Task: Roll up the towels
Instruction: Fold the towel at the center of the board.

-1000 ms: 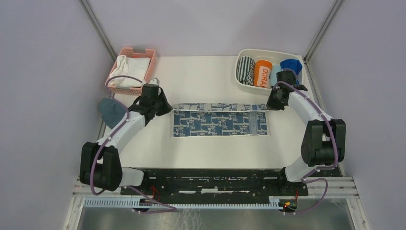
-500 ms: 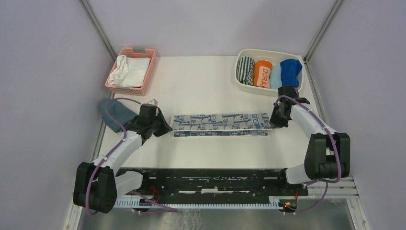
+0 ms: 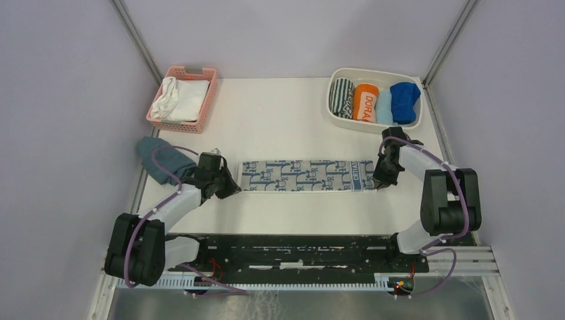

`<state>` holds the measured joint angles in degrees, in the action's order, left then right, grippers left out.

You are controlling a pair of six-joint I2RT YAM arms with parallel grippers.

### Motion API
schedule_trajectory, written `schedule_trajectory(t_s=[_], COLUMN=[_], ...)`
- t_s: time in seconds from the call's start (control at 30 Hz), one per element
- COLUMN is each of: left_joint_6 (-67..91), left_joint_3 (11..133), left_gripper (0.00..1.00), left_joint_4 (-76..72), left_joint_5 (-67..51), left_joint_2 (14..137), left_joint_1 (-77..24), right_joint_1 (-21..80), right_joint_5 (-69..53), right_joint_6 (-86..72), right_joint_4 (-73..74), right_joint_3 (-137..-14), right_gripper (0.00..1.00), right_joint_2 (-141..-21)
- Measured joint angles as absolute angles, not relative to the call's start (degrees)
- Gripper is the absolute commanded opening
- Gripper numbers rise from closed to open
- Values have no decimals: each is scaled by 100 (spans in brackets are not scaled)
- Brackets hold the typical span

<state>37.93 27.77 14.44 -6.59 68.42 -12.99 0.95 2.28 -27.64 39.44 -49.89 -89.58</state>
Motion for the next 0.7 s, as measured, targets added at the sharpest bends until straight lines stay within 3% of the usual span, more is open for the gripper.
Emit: schedule_trajectory(t_s=[0.1, 0.17, 0.3, 0.37, 0.43, 0.53, 0.6, 0.7], left_joint_6=[3793, 3793, 3798, 3800, 3798, 3789, 3760, 3712], left_joint_3=[2779, 2779, 2781, 2799, 2884, 3135, 3380, 3728], left_gripper=[7, 11, 34, 42, 51, 55, 54, 44], left_joint_4=[1417, 1411, 1433, 1498, 1660, 1874, 1946, 1946], left_joint_5=[-657, -652, -602, -558, -467, -355, -285, -263], left_joint_2=[6875, 6886, 6882, 6834, 6692, 6501, 6447, 6499], left_joint_1=[-1299, -1299, -1297, -1297, -1297, -1299, -1319, -1358], right_joint_1=[89, 80, 64, 62, 62, 62, 62, 60], right_joint_5=[211, 196, 193, 202, 217, 215, 143, -93], right_joint_6=[-2777, -2777, -2799, -2775, -2749, -2707, -2672, -2670], right_joint_4=[3933, 3924, 3942, 3999, 4093, 4189, 4119, 3940], right_joint_3=[-4989, -4989, -4989, -4995, -5057, -5312, -5496, -5708], right_gripper=[16, 26, 44, 47, 48, 46, 42, 30], right_joint_2=[-8965, -8973, -8960, -8873, -8698, -8364, -8215, -8204])
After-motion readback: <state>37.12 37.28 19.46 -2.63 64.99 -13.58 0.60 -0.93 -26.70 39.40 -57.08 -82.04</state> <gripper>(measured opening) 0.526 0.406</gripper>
